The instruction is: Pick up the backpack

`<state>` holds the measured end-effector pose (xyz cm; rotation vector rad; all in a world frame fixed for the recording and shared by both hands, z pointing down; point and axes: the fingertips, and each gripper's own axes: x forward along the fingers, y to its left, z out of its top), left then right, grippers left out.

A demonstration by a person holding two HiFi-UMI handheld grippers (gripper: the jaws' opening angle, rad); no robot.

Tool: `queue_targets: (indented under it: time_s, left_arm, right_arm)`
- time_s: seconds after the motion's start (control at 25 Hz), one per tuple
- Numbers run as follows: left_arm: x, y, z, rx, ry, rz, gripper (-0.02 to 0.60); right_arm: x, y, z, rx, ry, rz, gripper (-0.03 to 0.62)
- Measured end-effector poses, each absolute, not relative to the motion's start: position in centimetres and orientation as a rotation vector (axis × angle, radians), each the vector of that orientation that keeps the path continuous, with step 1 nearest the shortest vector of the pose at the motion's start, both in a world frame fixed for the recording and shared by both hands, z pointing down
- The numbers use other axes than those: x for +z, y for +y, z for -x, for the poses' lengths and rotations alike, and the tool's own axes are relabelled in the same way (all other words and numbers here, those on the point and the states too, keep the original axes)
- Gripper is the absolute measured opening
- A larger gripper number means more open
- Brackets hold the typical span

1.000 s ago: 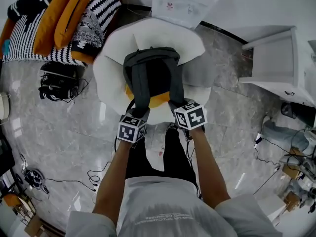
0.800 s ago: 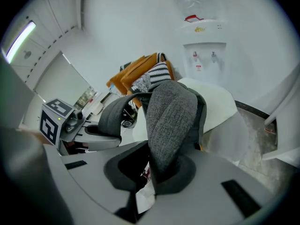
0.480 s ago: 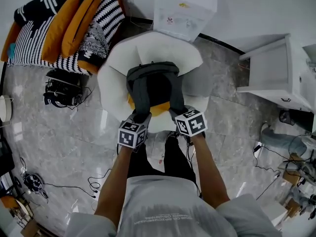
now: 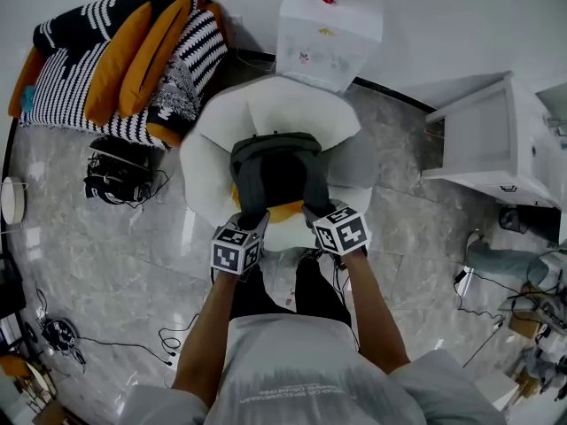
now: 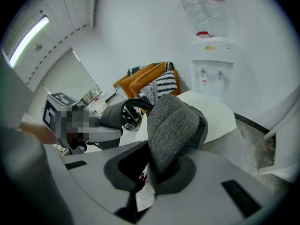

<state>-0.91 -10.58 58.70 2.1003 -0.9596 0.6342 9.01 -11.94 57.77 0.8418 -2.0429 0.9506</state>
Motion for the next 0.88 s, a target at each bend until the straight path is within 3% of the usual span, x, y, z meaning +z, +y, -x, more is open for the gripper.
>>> queue_targets:
  time_s: [0.88]
  left_arm:
    - [52.0, -17.1, 1.1, 0.635, -1.061, -2.152, 0.041]
  right_arm:
    - [52.0, -16.3, -9.3, 0.929, -2.140, -0.892, 0.037]
